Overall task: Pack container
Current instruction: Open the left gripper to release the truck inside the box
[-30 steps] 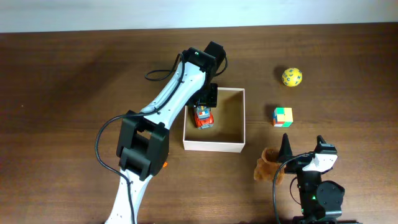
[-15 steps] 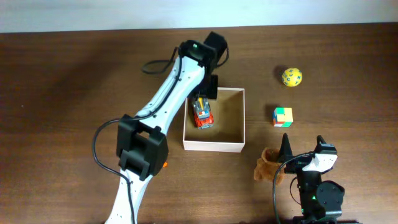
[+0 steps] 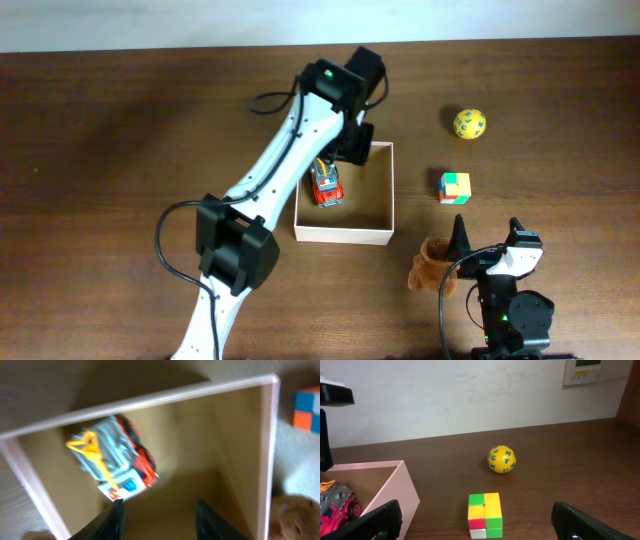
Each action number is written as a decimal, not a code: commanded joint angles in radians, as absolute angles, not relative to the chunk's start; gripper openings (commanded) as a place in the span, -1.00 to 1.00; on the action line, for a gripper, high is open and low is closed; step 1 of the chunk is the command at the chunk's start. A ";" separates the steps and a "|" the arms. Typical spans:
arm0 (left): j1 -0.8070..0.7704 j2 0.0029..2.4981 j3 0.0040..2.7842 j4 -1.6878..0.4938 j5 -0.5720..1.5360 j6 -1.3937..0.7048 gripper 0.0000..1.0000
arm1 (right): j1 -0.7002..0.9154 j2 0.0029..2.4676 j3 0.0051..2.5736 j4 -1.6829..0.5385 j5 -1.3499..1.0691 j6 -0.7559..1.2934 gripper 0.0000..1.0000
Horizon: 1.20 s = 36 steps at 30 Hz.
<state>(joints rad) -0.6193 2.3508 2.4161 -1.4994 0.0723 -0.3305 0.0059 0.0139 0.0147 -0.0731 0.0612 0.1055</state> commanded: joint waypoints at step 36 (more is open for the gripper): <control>-0.652 2.358 2.109 -1.376 -0.015 -0.286 -0.07 | -0.001 0.004 0.006 -0.074 0.059 0.108 0.98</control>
